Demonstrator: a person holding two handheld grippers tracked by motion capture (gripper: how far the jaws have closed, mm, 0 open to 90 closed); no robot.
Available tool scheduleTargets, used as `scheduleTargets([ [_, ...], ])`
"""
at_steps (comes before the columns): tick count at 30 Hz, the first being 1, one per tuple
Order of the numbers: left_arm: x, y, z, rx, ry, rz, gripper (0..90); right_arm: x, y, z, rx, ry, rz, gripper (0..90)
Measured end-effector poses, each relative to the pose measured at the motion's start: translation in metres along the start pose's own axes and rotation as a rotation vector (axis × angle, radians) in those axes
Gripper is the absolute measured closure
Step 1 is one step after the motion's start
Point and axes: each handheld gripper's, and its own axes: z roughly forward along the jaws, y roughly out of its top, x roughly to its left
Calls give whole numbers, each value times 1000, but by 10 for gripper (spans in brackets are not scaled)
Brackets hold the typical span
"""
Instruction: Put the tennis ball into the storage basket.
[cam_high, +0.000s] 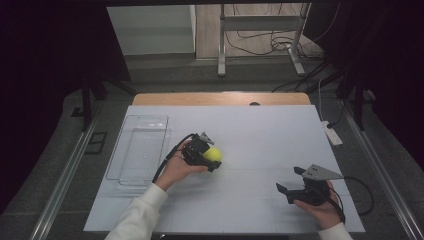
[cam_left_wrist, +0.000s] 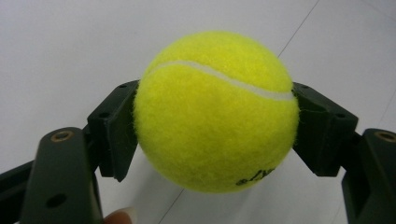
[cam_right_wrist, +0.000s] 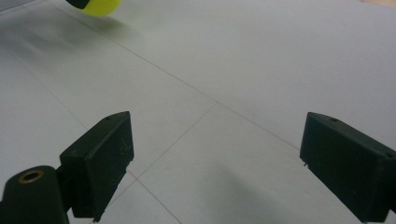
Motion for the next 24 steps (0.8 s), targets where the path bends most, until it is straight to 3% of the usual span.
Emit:
scheduleTargets([
  [24,-4,5,-38,-133,18,18,262,0,0,0,0,0,-1,102],
])
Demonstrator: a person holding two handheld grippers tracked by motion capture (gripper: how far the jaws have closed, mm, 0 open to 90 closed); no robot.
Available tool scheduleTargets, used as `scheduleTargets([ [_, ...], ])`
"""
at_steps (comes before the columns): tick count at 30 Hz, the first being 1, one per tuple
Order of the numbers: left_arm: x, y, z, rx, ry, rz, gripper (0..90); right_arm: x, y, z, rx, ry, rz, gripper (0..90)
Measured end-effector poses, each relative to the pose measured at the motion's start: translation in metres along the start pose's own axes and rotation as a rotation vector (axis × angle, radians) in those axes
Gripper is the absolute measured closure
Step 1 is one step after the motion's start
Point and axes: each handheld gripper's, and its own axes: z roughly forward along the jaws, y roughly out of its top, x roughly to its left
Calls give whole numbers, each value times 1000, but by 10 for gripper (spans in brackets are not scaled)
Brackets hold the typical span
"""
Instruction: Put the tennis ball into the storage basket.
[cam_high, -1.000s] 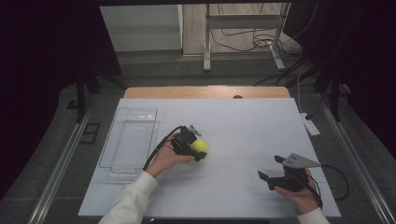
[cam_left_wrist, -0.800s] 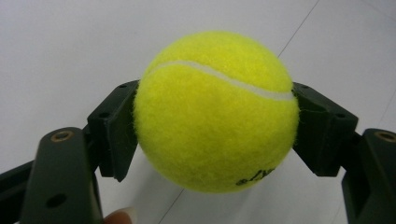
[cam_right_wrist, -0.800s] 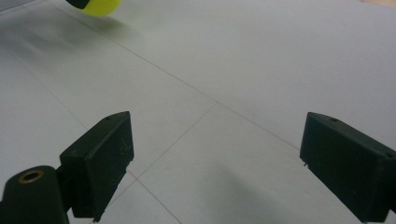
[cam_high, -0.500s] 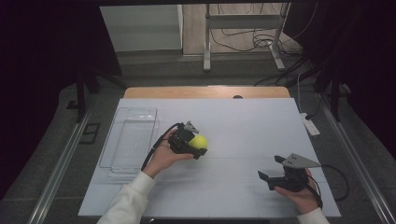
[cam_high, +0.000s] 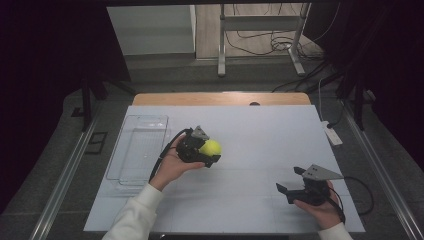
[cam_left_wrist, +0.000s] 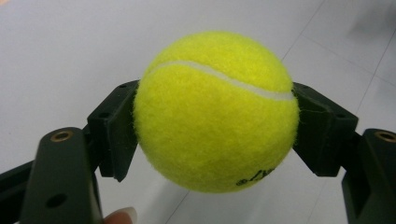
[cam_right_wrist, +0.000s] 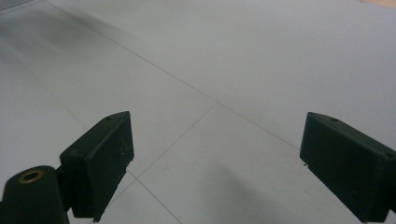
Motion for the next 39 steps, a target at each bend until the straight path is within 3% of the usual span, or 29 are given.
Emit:
scheduleTargets([
  [16,5,2,-21,-79,11,-24,262,0,0,0,-1,0,0,102],
  [39,15,1,-43,-155,41,-58,262,0,0,-1,-4,-3,-3,102],
])
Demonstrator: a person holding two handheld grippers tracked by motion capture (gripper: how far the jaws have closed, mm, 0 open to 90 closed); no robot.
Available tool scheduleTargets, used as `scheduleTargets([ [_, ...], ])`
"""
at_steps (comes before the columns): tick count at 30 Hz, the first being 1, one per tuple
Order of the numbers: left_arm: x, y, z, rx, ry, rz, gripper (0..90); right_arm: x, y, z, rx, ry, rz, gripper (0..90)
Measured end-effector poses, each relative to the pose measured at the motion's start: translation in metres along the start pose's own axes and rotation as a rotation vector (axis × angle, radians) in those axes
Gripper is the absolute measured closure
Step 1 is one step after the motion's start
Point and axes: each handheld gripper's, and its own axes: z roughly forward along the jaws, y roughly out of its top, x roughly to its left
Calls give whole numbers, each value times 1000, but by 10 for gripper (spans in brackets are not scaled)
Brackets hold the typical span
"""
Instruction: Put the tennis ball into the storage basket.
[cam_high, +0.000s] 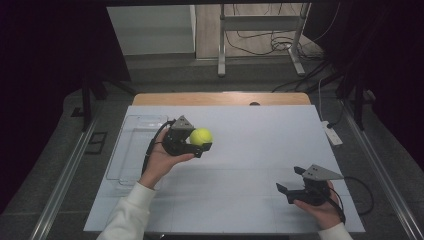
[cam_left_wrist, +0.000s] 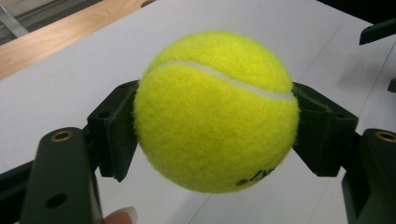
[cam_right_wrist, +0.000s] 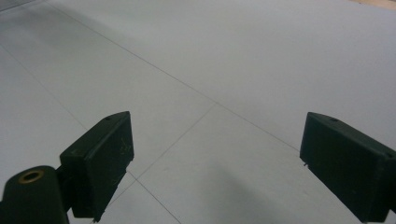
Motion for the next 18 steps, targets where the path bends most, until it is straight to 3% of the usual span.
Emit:
scheduleTargets([
  [18,10,-1,-17,-46,30,-23,262,0,0,-1,-1,-4,-3,102],
])
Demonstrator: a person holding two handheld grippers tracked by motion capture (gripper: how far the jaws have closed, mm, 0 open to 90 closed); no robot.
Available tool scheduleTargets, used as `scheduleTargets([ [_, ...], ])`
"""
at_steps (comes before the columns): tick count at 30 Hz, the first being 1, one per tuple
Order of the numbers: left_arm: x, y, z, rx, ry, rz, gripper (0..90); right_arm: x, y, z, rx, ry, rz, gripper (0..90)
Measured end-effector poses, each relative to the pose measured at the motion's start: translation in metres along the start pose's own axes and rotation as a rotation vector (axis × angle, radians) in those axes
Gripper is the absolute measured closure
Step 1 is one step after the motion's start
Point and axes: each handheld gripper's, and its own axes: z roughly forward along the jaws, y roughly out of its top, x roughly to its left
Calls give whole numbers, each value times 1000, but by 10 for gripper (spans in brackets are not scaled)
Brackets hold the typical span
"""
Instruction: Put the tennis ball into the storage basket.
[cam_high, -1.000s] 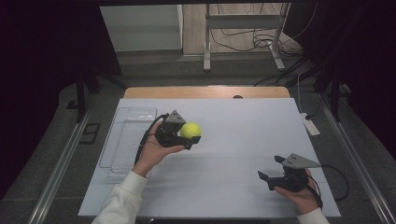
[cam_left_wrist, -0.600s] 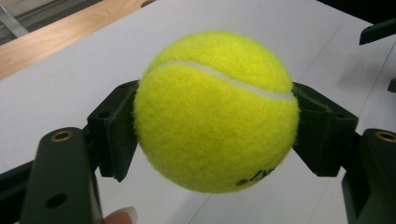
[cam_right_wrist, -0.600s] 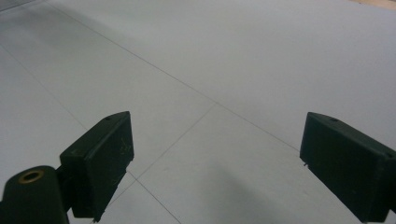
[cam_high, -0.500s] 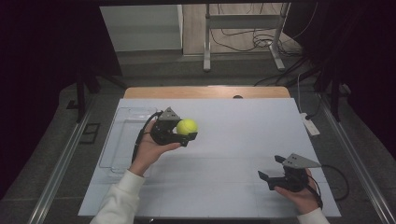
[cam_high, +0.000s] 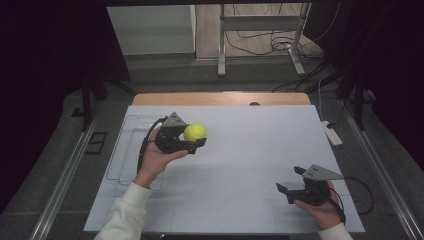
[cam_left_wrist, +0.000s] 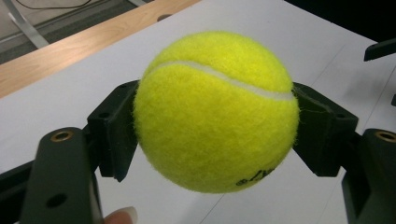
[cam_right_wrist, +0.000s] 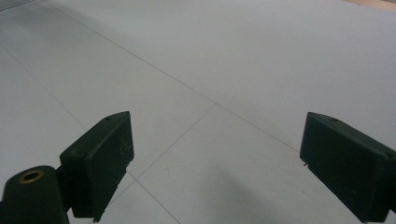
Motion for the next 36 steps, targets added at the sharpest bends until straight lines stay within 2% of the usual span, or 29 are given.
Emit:
scheduleTargets([
  [36,16,0,-20,-66,54,-44,262,0,0,0,3,-3,-1,102],
])
